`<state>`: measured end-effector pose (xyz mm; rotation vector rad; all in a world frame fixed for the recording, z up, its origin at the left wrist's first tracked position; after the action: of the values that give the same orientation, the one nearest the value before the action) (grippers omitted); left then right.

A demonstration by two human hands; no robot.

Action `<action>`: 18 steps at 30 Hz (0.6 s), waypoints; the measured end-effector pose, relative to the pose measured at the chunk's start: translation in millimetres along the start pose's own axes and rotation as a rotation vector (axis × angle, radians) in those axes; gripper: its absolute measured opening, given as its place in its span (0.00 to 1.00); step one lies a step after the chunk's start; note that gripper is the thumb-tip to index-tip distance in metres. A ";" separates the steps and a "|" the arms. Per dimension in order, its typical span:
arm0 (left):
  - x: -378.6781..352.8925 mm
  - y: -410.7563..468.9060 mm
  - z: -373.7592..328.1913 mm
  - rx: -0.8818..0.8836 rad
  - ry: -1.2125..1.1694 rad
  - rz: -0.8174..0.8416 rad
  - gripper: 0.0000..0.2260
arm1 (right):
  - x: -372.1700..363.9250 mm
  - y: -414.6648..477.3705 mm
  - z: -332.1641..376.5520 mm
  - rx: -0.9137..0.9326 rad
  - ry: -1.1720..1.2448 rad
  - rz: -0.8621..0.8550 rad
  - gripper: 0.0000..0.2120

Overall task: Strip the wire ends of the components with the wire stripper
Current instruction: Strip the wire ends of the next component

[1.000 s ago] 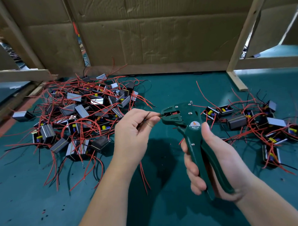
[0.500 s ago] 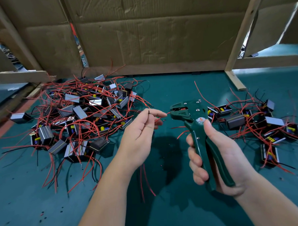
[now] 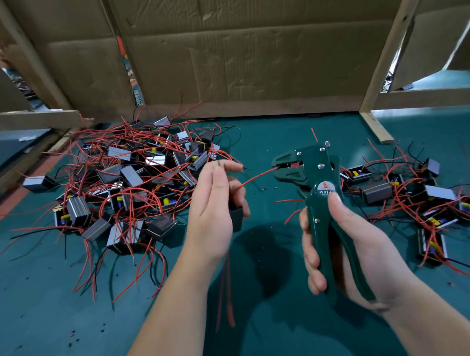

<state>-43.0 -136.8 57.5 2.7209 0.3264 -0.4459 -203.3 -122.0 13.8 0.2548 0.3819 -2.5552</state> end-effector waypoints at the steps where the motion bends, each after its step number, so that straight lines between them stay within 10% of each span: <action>1: 2.5 0.6 1.2 0.017 -0.007 -0.001 0.14 | 1.2 0.3 -1.1 -0.022 0.019 0.008 0.23; 18: -2.5 -0.4 9.8 0.072 0.072 0.117 0.06 | -17.6 -1.8 -2.2 -0.075 0.162 0.227 0.31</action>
<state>-48.0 -140.6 49.6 2.8127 0.1720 -0.3342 -189.3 -111.4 16.6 0.4529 0.4798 -2.2994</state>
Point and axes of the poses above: each hand's wrist, its own y-axis towards the middle knuckle, its own x-axis out of the back of the hand, z = x × y, the point moved 8 cm from there along y, towards the middle knuckle, and after that the axes turned 14 degrees about -y, right-handed, at the moved point
